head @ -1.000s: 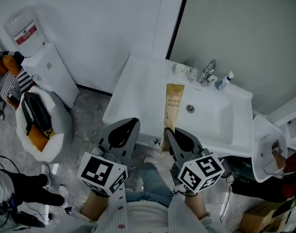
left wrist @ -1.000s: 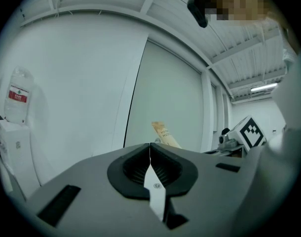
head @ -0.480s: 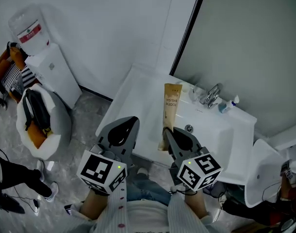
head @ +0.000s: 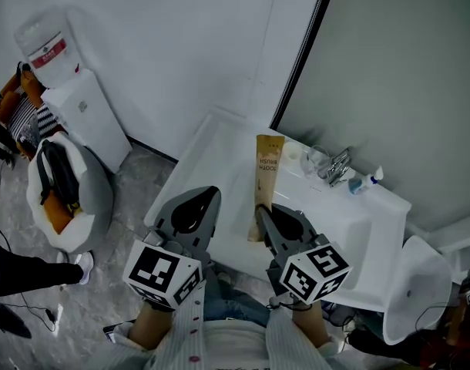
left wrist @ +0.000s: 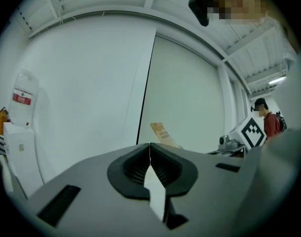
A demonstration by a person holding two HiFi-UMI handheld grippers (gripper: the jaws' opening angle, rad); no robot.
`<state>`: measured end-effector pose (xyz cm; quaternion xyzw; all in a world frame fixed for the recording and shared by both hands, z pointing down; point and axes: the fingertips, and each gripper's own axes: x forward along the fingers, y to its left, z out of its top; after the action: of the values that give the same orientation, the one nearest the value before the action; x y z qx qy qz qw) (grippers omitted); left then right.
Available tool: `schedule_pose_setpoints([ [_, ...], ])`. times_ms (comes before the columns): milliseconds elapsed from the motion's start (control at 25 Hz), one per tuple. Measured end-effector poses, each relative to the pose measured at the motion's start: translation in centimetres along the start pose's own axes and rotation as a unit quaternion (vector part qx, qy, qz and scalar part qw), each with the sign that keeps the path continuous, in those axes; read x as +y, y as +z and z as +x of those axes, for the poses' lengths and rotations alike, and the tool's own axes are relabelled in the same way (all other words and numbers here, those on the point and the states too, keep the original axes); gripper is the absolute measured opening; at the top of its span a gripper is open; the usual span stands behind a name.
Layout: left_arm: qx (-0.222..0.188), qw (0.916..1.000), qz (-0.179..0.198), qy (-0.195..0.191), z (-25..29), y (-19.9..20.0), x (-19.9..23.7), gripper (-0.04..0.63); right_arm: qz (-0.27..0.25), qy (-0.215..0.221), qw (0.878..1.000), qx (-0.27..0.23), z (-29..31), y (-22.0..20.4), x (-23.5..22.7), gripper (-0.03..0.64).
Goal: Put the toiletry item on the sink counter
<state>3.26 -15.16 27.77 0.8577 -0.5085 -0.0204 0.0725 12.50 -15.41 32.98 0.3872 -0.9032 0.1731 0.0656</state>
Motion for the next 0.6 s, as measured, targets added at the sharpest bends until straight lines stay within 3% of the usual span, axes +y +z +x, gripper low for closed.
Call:
schedule_pose_setpoints([
  [600,0.004,0.9996,0.004,-0.029,4.4,1.8,4.8,0.017,0.007,-0.019,1.0,-0.011,5.3,3.2,-1.6,0.034],
])
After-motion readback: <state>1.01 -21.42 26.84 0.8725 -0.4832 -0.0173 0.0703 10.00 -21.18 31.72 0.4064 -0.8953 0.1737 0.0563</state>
